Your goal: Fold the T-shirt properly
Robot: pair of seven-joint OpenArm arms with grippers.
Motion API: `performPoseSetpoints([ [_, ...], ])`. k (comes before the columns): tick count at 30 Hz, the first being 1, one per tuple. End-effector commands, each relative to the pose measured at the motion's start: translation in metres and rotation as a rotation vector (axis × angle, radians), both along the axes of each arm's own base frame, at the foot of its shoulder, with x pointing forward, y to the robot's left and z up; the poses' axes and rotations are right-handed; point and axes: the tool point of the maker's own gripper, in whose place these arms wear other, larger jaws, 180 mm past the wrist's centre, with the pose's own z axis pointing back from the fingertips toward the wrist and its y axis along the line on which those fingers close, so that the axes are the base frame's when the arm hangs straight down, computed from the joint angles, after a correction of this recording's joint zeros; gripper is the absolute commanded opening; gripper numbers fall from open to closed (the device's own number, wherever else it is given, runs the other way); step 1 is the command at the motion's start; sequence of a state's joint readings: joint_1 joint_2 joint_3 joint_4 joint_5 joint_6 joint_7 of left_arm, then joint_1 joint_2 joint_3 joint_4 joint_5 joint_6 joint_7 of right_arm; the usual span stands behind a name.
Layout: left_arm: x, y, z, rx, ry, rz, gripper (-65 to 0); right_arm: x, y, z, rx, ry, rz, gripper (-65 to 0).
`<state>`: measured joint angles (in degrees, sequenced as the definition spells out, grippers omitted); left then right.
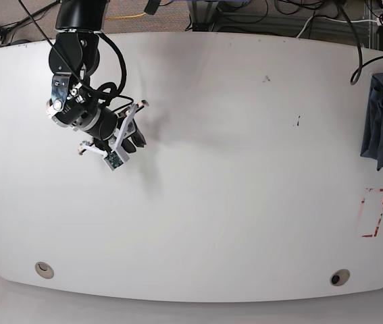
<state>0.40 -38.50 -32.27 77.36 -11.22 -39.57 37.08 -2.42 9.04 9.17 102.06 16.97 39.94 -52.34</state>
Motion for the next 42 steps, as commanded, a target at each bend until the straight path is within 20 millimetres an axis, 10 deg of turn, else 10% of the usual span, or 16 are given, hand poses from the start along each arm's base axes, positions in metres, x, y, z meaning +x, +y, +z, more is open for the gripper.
performPoseSetpoints([
  [1, 0.007, -0.033, 0.013, 0.049, -0.051, -0.08, -26.5, 0.012, -0.003, 0.018, 0.017, -0.074, -0.001, -51.2],
  [14, 0.029, -0.188, 0.005, -0.069, -0.416, -0.104, -26.2, 0.032, -0.016, 0.022, -0.008, -0.295, -0.035, -51.2],
  [21, 0.004, -0.256, 0.001, -0.234, -0.575, -0.173, -26.2, 0.021, -0.039, 0.013, 0.105, -0.377, -0.12, -51.2],
  [35, -0.14, -0.333, -0.061, -0.413, -0.256, -0.173, -26.8, -0.089, -0.085, -0.01, 0.154, -0.273, -0.286, -51.2],
  [42, -0.224, -0.352, -0.084, -0.485, -0.058, -0.154, -38.8, -0.162, -0.086, -0.019, 0.17, -0.142, -0.324, -51.2],
])
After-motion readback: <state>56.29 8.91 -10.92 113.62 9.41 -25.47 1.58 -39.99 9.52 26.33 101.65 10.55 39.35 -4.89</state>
